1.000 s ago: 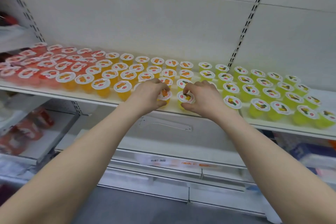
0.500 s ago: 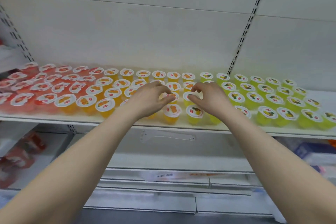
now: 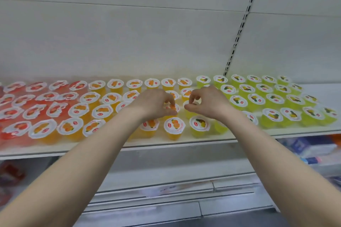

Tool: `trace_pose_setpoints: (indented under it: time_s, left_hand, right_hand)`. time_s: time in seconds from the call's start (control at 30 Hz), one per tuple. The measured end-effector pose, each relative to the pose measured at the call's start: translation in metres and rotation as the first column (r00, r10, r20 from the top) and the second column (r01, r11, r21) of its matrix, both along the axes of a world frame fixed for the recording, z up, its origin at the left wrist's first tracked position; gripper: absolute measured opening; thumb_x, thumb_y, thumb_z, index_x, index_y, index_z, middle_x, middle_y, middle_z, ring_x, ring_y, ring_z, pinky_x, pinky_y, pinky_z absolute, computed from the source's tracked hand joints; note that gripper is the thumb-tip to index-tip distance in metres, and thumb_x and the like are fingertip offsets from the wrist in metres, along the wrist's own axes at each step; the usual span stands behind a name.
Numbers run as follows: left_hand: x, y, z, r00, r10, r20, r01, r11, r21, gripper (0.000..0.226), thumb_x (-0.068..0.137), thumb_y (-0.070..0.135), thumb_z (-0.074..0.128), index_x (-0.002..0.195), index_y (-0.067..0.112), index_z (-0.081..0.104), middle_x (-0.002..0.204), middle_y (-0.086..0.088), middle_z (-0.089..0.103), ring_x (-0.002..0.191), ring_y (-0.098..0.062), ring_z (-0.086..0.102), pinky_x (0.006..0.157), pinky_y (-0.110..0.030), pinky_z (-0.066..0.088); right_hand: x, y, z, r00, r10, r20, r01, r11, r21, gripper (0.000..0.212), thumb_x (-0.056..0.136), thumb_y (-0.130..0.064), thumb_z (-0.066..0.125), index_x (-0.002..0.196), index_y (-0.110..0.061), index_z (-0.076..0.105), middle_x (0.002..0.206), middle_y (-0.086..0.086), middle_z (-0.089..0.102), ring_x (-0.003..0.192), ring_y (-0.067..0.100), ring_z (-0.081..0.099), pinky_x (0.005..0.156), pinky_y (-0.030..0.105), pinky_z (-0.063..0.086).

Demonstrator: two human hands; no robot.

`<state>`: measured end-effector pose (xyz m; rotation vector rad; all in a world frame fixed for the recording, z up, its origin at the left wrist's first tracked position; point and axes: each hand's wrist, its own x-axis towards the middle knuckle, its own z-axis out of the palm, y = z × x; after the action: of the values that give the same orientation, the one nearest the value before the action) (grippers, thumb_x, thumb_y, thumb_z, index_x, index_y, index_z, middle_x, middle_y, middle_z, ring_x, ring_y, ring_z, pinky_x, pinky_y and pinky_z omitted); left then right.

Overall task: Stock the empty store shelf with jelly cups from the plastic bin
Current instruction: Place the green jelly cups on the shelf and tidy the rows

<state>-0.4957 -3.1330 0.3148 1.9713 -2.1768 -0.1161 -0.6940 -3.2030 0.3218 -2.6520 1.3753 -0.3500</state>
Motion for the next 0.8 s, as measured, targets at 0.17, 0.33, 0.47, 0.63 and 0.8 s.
trace_pose_setpoints:
  time_s: [0.17,0.33,0.47,0.63,0.8]
  left_hand:
    - [0.01,-0.021,0.011,0.998,0.058,0.004,-0.057,0.991,-0.122,0.029,0.089,0.053,0.056,0.104,0.032,0.069,0.104,0.006,0.065,0.097,-0.017,0.06,0.073,-0.031,0.044]
    - [0.015,-0.062,0.01,0.99,0.138,0.025,-0.133,0.979,-0.157,0.038,0.092,0.039,0.058,0.128,0.025,0.059,0.125,-0.004,0.059,0.113,-0.025,0.054,0.092,-0.036,0.044]
    - [0.017,-0.085,0.0,0.984,0.176,0.031,-0.173,0.983,-0.067,0.046,0.094,0.037,0.057,0.138,0.024,0.05,0.135,-0.005,0.056,0.12,-0.026,0.052,0.098,-0.039,0.042]
    - [0.018,-0.097,-0.008,0.981,0.192,0.015,-0.192,0.981,-0.03,0.045,0.093,0.036,0.059,0.136,0.025,0.053,0.133,-0.002,0.059,0.119,-0.024,0.054,0.096,-0.036,0.043]
    - [0.019,-0.104,-0.01,0.979,0.205,-0.017,-0.205,0.978,-0.047,0.042,0.092,0.034,0.062,0.133,0.025,0.055,0.128,-0.003,0.06,0.113,-0.023,0.056,0.09,-0.031,0.044]
  right_hand:
    - [0.007,-0.039,0.013,0.991,-0.017,0.132,0.028,0.996,-0.081,0.02,0.088,-0.04,0.06,0.098,-0.025,0.069,0.095,-0.004,0.069,0.099,0.023,0.056,0.072,0.032,0.043]
    - [0.025,-0.073,0.009,0.997,-0.019,0.076,0.025,0.997,-0.073,0.028,0.089,-0.041,0.061,0.111,-0.025,0.065,0.102,0.002,0.068,0.107,0.025,0.052,0.081,0.037,0.045]
    - [0.04,-0.089,0.001,0.999,-0.021,0.035,0.023,0.999,-0.038,0.034,0.088,-0.047,0.061,0.114,-0.026,0.063,0.108,0.003,0.067,0.113,0.026,0.049,0.09,0.04,0.044]
    - [0.047,-0.103,-0.005,1.0,-0.01,0.003,0.01,1.0,0.004,0.033,0.084,-0.049,0.063,0.109,-0.027,0.064,0.11,0.001,0.067,0.113,0.025,0.05,0.09,0.038,0.044]
    - [0.05,-0.11,-0.009,1.0,-0.003,0.023,0.003,1.0,-0.008,0.031,0.085,-0.048,0.064,0.107,-0.026,0.065,0.105,0.003,0.068,0.111,0.026,0.049,0.085,0.037,0.043]
